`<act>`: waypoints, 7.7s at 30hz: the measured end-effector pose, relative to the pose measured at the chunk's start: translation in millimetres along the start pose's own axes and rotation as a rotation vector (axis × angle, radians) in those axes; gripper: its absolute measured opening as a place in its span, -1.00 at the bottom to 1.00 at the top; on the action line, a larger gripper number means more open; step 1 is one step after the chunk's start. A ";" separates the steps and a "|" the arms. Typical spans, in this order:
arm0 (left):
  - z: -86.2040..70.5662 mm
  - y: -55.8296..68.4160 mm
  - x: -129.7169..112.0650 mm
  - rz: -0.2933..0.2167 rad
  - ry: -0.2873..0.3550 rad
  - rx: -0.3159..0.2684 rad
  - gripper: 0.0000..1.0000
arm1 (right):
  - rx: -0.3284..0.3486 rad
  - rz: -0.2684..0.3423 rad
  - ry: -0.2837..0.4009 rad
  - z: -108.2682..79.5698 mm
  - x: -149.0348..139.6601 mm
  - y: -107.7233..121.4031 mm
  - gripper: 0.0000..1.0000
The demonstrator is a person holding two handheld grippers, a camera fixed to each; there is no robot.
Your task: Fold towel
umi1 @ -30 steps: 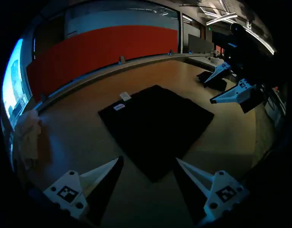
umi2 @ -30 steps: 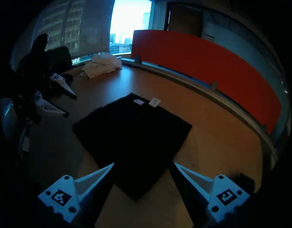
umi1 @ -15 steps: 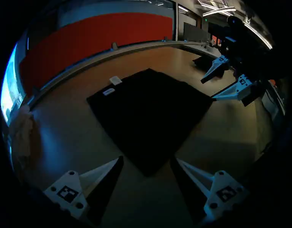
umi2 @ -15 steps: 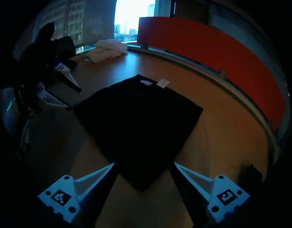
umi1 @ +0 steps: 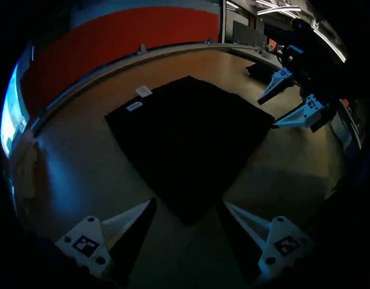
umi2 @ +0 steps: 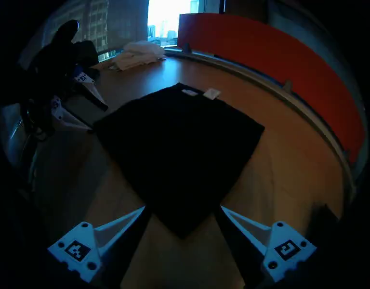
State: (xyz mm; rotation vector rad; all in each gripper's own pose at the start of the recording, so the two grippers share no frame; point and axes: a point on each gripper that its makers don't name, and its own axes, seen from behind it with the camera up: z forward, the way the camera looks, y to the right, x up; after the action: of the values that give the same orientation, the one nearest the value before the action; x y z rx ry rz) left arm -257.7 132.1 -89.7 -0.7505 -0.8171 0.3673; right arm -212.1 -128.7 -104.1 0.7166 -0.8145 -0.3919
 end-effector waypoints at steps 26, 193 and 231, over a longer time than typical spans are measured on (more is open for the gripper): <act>5.2 3.7 -4.8 -0.007 -0.042 -0.012 0.71 | 0.044 0.024 -0.029 3.6 -12.4 -1.3 0.50; 21.5 -75.6 73.4 -0.154 -0.086 0.189 0.72 | -0.128 0.083 -0.075 13.4 50.9 98.3 0.27; -36.9 -44.4 37.5 -0.235 -0.073 0.198 0.81 | -0.127 0.145 -0.021 -46.9 28.4 51.3 0.68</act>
State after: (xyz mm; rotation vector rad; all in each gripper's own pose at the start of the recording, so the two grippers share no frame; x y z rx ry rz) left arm -204.6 105.8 -54.7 -0.4535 -0.9124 0.2611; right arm -155.4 -89.0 -75.0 0.5324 -0.8480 -0.3182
